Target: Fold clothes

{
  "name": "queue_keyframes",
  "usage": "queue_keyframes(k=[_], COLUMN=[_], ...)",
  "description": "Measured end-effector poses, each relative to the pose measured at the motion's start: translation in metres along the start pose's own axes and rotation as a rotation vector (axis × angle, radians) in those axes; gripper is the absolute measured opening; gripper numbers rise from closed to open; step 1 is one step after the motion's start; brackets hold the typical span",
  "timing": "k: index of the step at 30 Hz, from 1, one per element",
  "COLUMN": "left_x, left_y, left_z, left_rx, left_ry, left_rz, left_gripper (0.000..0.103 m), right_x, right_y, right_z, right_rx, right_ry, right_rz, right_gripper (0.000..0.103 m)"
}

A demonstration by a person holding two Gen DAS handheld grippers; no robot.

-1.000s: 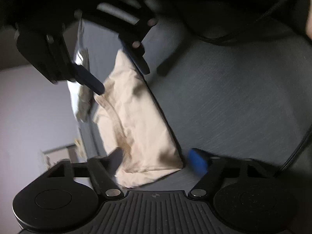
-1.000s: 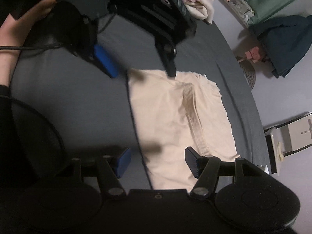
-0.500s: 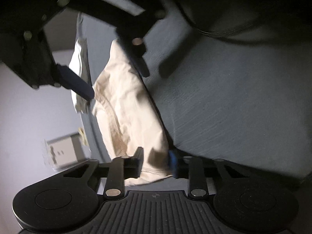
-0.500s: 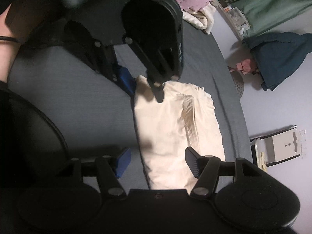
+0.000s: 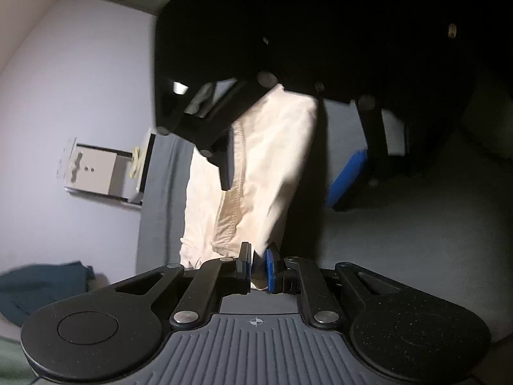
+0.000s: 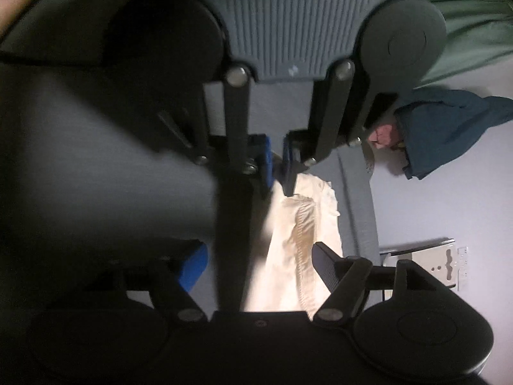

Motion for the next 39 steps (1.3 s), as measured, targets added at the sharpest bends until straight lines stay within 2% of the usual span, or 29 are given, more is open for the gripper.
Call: queue_keyframes(k=[4,8,12,14,16,18,21,26,30,35,39], left_x=[0.000,0.002,0.004,0.004,0.006,0.009,0.009,-0.010,-0.049,-0.092,-0.094], left_y=[0.009,0.020,0.028,0.028,0.028,0.030,0.030,0.020,0.012,0.009,0.018], left_z=[-0.002,-0.013,-0.021,-0.025,-0.026,-0.026,-0.026,-0.028,-0.030,-0.028,-0.020], left_rx=[-0.041,-0.085,-0.119,-0.122,-0.124,-0.134,-0.153,-0.143,-0.177,-0.174,-0.161], left_ry=[-0.006,-0.006,-0.008,-0.008,-0.007,-0.004,0.003,0.008,-0.020,-0.065,-0.093], left_rz=[0.001,0.013,0.014,0.012,0.008,0.001,-0.009,-0.030,-0.070,-0.112,-0.130], left_gripper=[0.011,0.011,0.011,0.011,0.011,0.011,0.011,0.011,0.011,0.011,0.011], right_x=[0.005,0.014,0.030,0.032,0.034,0.036,0.036,0.023,-0.014,-0.059,-0.068], right_y=[-0.008,-0.011,-0.019,-0.024,-0.029,-0.030,-0.028,-0.032,-0.027,-0.029,-0.047], right_z=[-0.008,-0.024,-0.041,-0.049,-0.057,-0.062,-0.060,-0.057,-0.056,-0.071,-0.081], right_rx=[0.002,-0.058,-0.076,-0.069,-0.063,-0.064,-0.062,-0.056,-0.079,-0.007,0.114], right_ry=[0.009,0.068,0.190,0.217,0.243,0.283,0.291,0.249,0.192,0.157,0.149], right_rz=[0.012,-0.062,-0.077,-0.069,-0.051,-0.030,-0.014,-0.026,0.001,0.177,0.300], right_gripper=[0.070,0.066,0.056,0.053,0.042,0.024,0.005,0.004,0.004,0.004,0.004])
Point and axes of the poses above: each gripper's, at about its wrist camera, not at the fingertips, and x roughly the way its jaws point, y to its left, z to its top, the point moved 3 cm from there along x, roughly the way its jaws point, and after that the axes turned 10 degrees about y, right-handed, at the moved point
